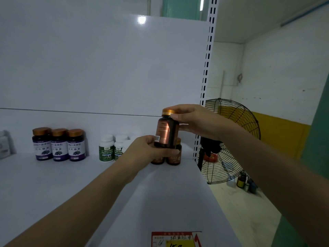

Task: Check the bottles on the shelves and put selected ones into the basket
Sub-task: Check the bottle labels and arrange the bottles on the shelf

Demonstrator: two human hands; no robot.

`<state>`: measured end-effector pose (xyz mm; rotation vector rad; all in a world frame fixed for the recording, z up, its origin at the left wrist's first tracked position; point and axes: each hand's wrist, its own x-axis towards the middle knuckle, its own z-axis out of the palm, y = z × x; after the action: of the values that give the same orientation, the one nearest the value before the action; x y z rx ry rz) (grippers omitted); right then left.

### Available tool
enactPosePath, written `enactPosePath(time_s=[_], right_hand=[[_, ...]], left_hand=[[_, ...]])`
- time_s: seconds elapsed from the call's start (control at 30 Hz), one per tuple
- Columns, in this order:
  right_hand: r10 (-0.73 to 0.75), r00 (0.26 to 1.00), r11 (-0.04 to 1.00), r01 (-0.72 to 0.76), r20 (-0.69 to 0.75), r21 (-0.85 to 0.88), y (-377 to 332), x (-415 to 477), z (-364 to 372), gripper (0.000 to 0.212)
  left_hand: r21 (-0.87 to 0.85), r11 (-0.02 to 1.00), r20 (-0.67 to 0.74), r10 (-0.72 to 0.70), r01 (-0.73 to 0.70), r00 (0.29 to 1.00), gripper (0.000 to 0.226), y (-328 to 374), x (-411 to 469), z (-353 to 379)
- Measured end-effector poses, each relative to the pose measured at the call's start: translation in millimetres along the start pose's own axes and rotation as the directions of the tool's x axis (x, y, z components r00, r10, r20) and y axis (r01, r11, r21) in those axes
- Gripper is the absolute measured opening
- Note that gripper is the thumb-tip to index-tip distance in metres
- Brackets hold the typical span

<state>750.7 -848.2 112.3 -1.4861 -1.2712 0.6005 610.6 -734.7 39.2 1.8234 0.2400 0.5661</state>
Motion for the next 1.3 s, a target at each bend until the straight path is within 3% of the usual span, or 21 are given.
enactPosePath(time_s=[0.37,0.5,0.6,0.67,0.8,0.83,0.9,1.0,1.07,1.1,1.13,1.23,1.3], right_hand=[[-0.008,1.000,0.998,0.007,-0.015,-0.069,3,-5,-5,0.024],[-0.038,0.990,0.950,-0.007,-0.138,-0.313,1,-6,-2,0.031],[-0.052,0.984,0.929,-0.016,-0.173,-0.369,1,-6,1,0.033],[-0.036,0.988,0.947,-0.015,-0.151,-0.320,2,-6,1,0.032],[-0.044,0.992,0.994,0.055,-0.117,0.094,4,-14,-8,0.034],[-0.045,0.994,0.993,0.056,-0.099,0.107,3,-18,-7,0.035],[-0.011,0.997,1.000,0.011,-0.072,-0.005,3,-21,7,0.029],[0.104,0.976,0.991,-0.087,-0.190,0.098,20,-6,40,0.028],[0.205,0.938,0.973,-0.165,-0.279,0.160,41,5,56,0.016],[0.248,0.922,0.963,-0.201,-0.297,0.181,54,8,61,0.010],[0.276,0.913,0.954,-0.222,-0.302,0.201,64,12,65,0.012],[0.334,0.858,0.935,-0.247,-0.390,0.255,90,28,59,0.020],[0.349,0.815,0.935,-0.338,-0.463,0.109,108,49,51,0.021]], left_hand=[[0.027,0.998,0.024,-0.055,0.055,0.998,0.046,0,2,4],[0.027,0.998,0.028,-0.050,0.049,0.998,0.049,-3,3,5],[0.044,0.999,-0.063,-0.023,0.026,0.998,0.046,-2,3,9],[0.065,0.998,-0.123,0.001,0.008,0.992,0.044,-3,3,12],[0.018,0.999,-0.045,-0.044,0.044,0.998,0.038,-4,2,17],[0.012,0.998,-0.062,-0.058,0.058,0.996,0.029,-2,2,19],[-0.142,0.984,-0.099,-0.126,0.111,0.987,0.009,1,3,26],[-0.419,0.869,-0.043,-0.310,0.264,0.950,0.017,-5,-5,42],[-0.648,0.657,0.049,-0.468,0.385,0.882,0.022,-16,-13,49],[-0.758,0.504,0.096,-0.540,0.413,0.836,0.027,-21,-15,48],[-0.811,0.423,0.098,-0.582,0.404,0.807,0.033,-20,-17,44],[-0.814,0.498,-0.030,-0.552,0.301,0.833,0.038,-11,-5,32],[-0.796,0.551,-0.078,-0.502,0.249,0.861,0.036,-2,3,27]])
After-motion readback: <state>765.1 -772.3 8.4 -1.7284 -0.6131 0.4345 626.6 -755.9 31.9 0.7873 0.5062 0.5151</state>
